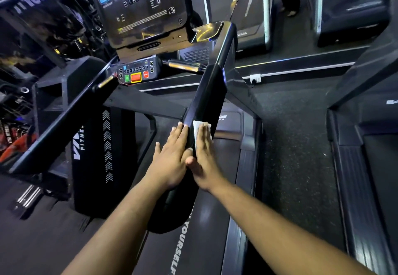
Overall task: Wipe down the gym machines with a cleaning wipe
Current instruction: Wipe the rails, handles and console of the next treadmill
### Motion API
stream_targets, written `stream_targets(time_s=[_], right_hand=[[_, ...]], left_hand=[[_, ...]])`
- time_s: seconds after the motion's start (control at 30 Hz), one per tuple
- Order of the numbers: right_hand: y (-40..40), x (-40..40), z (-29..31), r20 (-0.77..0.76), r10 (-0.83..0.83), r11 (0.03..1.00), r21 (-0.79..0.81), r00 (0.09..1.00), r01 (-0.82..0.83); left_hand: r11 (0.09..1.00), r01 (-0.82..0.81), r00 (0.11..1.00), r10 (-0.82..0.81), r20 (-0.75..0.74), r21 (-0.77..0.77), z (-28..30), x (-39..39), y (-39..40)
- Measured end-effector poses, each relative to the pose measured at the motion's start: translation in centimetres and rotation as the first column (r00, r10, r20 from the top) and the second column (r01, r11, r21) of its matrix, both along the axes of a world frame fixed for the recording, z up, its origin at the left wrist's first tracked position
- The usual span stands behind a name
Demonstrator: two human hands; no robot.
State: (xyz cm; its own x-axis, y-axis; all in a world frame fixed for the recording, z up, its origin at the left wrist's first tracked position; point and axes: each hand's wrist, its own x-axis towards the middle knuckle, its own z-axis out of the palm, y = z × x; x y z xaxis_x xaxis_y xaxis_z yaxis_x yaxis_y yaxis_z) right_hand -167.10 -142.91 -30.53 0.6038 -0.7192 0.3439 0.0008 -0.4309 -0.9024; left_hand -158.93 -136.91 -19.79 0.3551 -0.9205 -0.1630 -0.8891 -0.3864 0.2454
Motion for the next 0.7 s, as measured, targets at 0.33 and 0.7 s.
stream_targets(time_s=[0.33, 0.7], right_hand=[[-7.5, 1.6, 0.8, 0.090, 0.034, 0.998, -0.052, 0.995, -0.030], [-12.9, 3.8, 1.9, 0.006, -0.136, 0.991, 0.019, 0.991, 0.136]], left_hand=[[1.000, 0.007, 0.999, -0.006, 0.037, -0.027, -0.2, 0.3, -4.3], [1.000, -0.018, 0.999, 0.019, 0.045, -0.021, -0.3, 0.3, -4.6]])
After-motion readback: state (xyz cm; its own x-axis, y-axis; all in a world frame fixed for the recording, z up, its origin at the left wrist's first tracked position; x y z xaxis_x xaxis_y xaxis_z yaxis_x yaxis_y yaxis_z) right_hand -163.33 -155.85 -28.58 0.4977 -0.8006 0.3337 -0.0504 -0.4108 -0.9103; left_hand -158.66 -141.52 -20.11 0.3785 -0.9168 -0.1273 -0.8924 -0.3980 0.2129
